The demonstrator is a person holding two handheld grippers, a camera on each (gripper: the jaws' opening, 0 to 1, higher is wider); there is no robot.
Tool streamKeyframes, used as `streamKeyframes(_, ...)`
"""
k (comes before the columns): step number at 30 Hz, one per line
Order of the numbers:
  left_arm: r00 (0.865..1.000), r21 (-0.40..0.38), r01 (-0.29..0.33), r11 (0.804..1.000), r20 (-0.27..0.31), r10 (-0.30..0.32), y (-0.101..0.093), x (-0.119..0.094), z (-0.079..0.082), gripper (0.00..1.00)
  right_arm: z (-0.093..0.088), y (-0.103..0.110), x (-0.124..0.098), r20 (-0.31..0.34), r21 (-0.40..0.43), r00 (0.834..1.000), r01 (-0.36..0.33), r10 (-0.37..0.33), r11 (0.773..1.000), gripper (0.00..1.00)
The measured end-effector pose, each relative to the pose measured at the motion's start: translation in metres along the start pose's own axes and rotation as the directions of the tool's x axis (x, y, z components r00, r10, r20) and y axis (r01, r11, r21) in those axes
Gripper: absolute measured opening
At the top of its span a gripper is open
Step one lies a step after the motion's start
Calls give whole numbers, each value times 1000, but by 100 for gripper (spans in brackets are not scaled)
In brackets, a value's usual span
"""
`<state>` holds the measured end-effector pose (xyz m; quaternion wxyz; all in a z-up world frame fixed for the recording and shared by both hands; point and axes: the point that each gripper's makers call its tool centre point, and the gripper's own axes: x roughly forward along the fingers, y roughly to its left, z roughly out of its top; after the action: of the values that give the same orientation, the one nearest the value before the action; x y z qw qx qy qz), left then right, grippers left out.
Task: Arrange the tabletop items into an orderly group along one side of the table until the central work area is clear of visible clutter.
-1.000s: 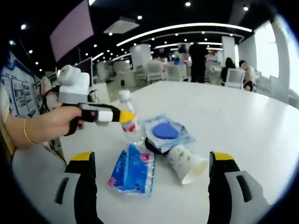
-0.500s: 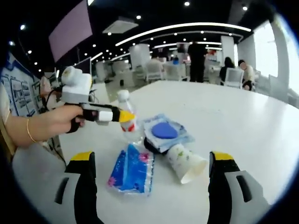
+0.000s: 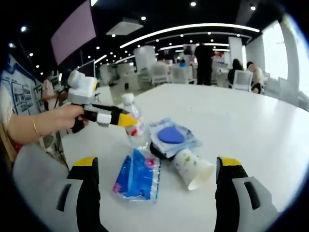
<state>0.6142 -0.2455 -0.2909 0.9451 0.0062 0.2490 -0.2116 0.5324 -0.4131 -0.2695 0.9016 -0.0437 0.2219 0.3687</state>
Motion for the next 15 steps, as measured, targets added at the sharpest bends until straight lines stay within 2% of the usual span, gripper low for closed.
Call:
streamKeyframes(7, 996, 50, 85, 995, 0, -85, 1, 1, 1, 39, -3, -2, 2, -13, -10, 1000, 3, -3, 1000, 100)
streamKeyframes(12, 984, 95, 176, 980, 1, -177, 0, 2, 1, 39, -2, -4, 2, -13, -9, 1000, 9, -9, 1000, 100)
streamKeyframes(15, 979, 106, 202, 974, -2, -203, 1, 1, 1, 39, -3, -3, 2, -19, -12, 1000, 9, -9, 1000, 100)
